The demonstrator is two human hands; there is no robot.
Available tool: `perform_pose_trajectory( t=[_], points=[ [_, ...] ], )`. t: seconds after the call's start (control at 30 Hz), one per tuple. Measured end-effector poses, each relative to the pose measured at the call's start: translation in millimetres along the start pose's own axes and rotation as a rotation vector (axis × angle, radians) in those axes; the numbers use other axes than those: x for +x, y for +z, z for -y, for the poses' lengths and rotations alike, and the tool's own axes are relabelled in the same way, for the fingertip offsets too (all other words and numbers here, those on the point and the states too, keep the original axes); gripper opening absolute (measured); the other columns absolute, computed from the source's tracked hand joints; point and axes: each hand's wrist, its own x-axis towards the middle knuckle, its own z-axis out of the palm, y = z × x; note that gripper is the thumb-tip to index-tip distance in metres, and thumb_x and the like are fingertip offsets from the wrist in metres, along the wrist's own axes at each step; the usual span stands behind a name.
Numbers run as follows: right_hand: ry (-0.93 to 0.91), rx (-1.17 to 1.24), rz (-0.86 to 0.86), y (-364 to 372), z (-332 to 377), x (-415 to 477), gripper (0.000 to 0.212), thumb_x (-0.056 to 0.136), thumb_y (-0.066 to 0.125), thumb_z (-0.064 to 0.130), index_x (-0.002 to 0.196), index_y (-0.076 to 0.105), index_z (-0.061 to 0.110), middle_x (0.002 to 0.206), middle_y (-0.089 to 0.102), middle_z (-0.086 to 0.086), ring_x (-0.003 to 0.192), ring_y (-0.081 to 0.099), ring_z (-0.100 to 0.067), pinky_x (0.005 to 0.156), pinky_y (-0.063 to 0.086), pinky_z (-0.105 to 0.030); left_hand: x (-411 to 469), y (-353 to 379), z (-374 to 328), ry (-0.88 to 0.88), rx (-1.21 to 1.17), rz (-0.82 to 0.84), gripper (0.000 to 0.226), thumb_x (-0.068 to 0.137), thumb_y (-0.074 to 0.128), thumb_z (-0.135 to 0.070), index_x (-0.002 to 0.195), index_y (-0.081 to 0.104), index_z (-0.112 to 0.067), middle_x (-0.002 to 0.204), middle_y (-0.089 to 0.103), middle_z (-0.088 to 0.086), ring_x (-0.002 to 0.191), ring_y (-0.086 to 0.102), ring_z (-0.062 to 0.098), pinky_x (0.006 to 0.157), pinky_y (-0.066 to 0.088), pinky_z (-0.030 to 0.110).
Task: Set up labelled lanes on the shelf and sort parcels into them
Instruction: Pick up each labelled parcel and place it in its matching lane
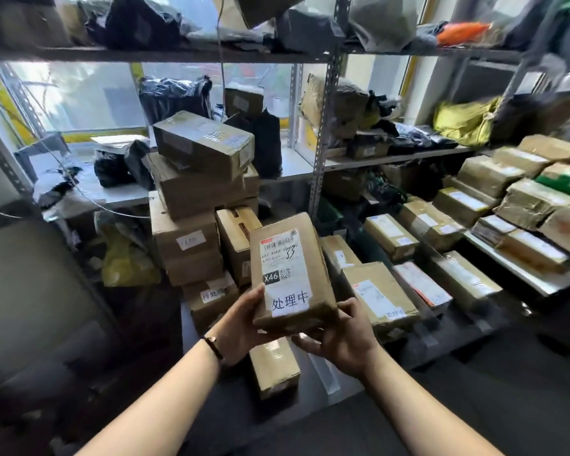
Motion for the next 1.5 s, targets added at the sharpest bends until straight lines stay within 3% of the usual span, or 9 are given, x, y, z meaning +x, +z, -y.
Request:
perform_pose_trajectory(
  t=[0.2, 0.3, 0.57, 0.7, 0.87, 0.97, 1.03, 1.2, 1.5],
  points=[
    [-0.15, -0.168, -0.178, -6.6, 33.8, -14.1, 0.046, 0.089, 0.058, 0.048, 0.12, 0.066, 0.015, 0.112, 0.073, -0.012, 0.104, 0.069, -0.03, 0.075, 0.057, -0.041, 12.7, 27.8, -2.0, 0.111, 0.121, -0.135, 0.08, 0.076, 0.083, -0.031, 0.145, 0.043, -0.02, 0.125, 0.069, 0.009, 0.107, 0.07, 0.024, 0.065, 0.059, 0.037],
    [-0.17, -0.344, -0.157, -10.8, 44.2, -33.5, 0.054, 0.076, 0.064, 0.052, 0.121, 0.068, 0.023, 0.107, 0.077, -0.003, 0.096, 0.073, -0.018, 0.067, 0.059, -0.033, 16.6, 36.8, 4.3, 0.096, 0.123, -0.117, 0.09, 0.07, 0.085, -0.036, 0.146, 0.039, -0.023, 0.126, 0.069, 0.007, 0.111, 0.069, 0.025, 0.071, 0.06, 0.044],
    [-0.174, -0.436, -0.181, -65.7, 44.5, -70.4, 0.049, 0.096, 0.065, 0.03, 0.141, 0.048, 0.039, 0.12, 0.074, 0.0, 0.107, 0.072, -0.018, 0.076, 0.059, -0.032, 38.8, 76.1, 44.5, -0.012, 0.19, -0.021, 0.068, 0.079, 0.076, -0.036, 0.14, 0.047, -0.025, 0.124, 0.071, 0.004, 0.113, 0.068, 0.026, 0.085, 0.057, 0.053],
    [-0.163, -0.414, -0.268, -115.4, 42.1, -84.4, 0.046, 0.094, 0.066, 0.036, 0.136, 0.051, 0.045, 0.119, 0.074, 0.004, 0.113, 0.069, -0.019, 0.104, 0.052, -0.047, 57.4, 104.2, 78.5, -0.069, 0.245, 0.042, 0.06, 0.081, 0.076, -0.04, 0.135, 0.054, -0.025, 0.126, 0.069, 0.002, 0.115, 0.067, 0.023, 0.082, 0.058, 0.047],
    [-0.137, -0.443, -0.347, -172.1, 62.9, -102.1, 0.055, 0.09, 0.068, 0.039, 0.142, 0.05, 0.038, 0.116, 0.075, 0.005, 0.087, 0.071, -0.008, 0.065, 0.052, -0.024, 90.9, 141.0, 122.9, -0.158, 0.284, 0.074, 0.076, 0.074, 0.081, -0.051, 0.139, 0.05, -0.026, 0.131, 0.066, 0.003, 0.121, 0.063, 0.026, 0.096, 0.052, 0.057],
    [-0.136, -0.443, -0.366, -204.2, 75.6, -105.4, 0.071, 0.074, 0.072, 0.046, 0.141, 0.051, 0.039, 0.115, 0.076, 0.005, 0.094, 0.069, -0.013, 0.076, 0.047, -0.031, 109.1, 161.6, 141.6, -0.182, 0.305, 0.044, 0.086, 0.065, 0.086, -0.055, 0.138, 0.048, -0.028, 0.129, 0.068, 0.002, 0.117, 0.066, 0.025, 0.093, 0.054, 0.055],
    [-0.128, -0.441, -0.352, -224.3, 84.0, -104.7, 0.06, 0.08, 0.07, 0.042, 0.137, 0.054, 0.04, 0.112, 0.077, 0.005, 0.097, 0.069, -0.014, 0.082, 0.046, -0.034, 121.8, 170.8, 152.4, -0.19, 0.325, 0.046, 0.09, 0.064, 0.086, -0.057, 0.14, 0.046, -0.03, 0.13, 0.067, 0.001, 0.117, 0.066, 0.025, 0.094, 0.054, 0.054],
    [-0.102, -0.454, -0.316, -259.6, 104.1, -92.2, 0.071, 0.073, 0.072, 0.041, 0.141, 0.053, 0.036, 0.112, 0.077, 0.003, 0.095, 0.07, -0.015, 0.076, 0.049, -0.032, 145.2, 186.5, 166.5, -0.203, 0.335, 0.006, 0.087, 0.069, 0.083, -0.055, 0.142, 0.043, -0.029, 0.125, 0.07, 0.0, 0.113, 0.068, 0.021, 0.095, 0.055, 0.05],
    [-0.002, -0.438, -0.255, -296.1, 151.0, -30.3, 0.049, 0.096, 0.062, 0.026, 0.144, 0.05, 0.031, 0.117, 0.075, 0.002, 0.101, 0.071, -0.014, 0.08, 0.053, -0.034, 207.3, 190.5, 169.5, -0.22, 0.337, -0.081, 0.066, 0.077, 0.077, -0.053, 0.132, 0.045, -0.035, 0.12, 0.072, -0.005, 0.108, 0.07, 0.015, 0.101, 0.051, 0.048]
  ],
)
